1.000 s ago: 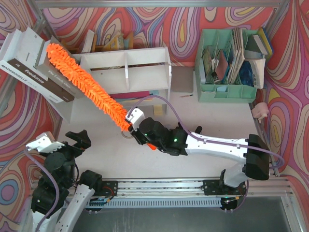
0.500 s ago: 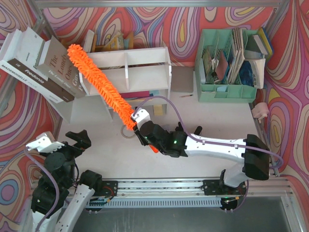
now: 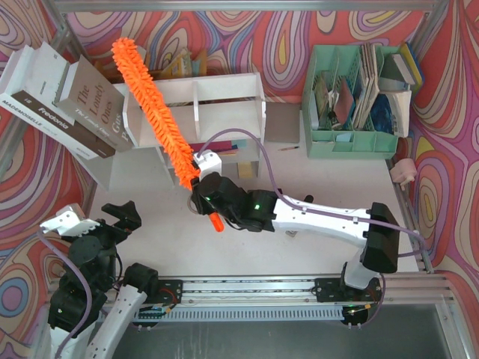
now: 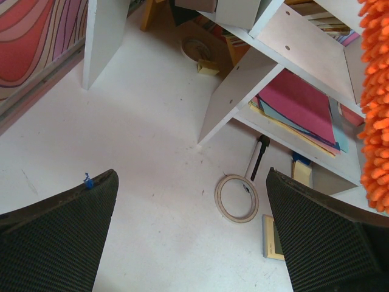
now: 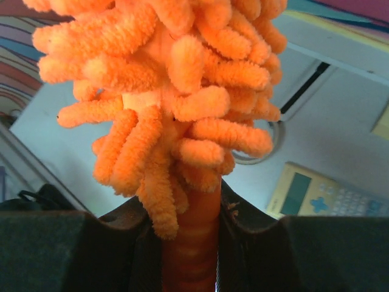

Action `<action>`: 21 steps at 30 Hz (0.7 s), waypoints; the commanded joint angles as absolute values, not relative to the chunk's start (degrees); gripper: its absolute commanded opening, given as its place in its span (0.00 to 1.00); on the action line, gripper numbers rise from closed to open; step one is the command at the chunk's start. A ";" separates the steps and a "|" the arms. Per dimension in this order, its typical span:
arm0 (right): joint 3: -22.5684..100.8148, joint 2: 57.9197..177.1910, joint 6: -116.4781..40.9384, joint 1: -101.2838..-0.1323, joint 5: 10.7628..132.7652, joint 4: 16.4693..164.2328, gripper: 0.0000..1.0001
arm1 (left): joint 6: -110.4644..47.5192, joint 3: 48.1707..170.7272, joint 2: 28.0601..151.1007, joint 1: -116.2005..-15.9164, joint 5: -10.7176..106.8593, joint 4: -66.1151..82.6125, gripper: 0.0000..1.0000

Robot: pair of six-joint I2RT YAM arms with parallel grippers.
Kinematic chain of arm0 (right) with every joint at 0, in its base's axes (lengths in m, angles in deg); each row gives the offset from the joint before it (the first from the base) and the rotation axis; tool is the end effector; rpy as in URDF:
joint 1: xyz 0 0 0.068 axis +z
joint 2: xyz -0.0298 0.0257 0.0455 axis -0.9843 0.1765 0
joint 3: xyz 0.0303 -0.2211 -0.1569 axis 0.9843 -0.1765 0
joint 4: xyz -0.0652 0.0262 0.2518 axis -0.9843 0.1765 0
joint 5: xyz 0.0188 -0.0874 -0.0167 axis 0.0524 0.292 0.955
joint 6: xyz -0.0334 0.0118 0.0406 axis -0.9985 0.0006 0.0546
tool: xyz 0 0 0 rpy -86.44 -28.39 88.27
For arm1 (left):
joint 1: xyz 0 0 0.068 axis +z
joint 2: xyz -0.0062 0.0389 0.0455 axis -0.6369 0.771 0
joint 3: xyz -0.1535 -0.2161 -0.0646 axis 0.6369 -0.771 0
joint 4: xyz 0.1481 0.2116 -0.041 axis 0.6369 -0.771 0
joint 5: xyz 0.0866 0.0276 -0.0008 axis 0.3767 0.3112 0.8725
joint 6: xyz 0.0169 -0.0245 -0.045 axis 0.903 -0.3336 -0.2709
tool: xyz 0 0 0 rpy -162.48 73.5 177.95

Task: Dust the bookshelf with a duster

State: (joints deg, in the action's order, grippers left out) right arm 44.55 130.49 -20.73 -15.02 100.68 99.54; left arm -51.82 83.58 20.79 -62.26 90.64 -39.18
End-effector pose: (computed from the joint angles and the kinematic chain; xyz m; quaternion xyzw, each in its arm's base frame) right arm 0.1776 0.3470 0.3390 -0.1905 0.8024 0.2704 0.4968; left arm 0.0179 0.0143 0.3364 -0.2544 0.6898 -0.1002 0.6704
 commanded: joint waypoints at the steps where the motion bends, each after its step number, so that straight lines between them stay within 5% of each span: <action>1: 50.12 133.71 -13.51 -14.97 96.55 102.18 0.00 | -51.45 83.69 20.40 -62.01 90.43 -38.59 0.98; 13: 69.27 145.05 -3.79 -14.80 87.90 110.55 0.00 | -51.52 83.69 19.60 -62.05 90.78 -38.68 0.99; 21: 61.04 138.42 1.40 -14.88 98.27 110.93 0.00 | -51.53 83.69 19.23 -62.04 90.71 -38.77 0.98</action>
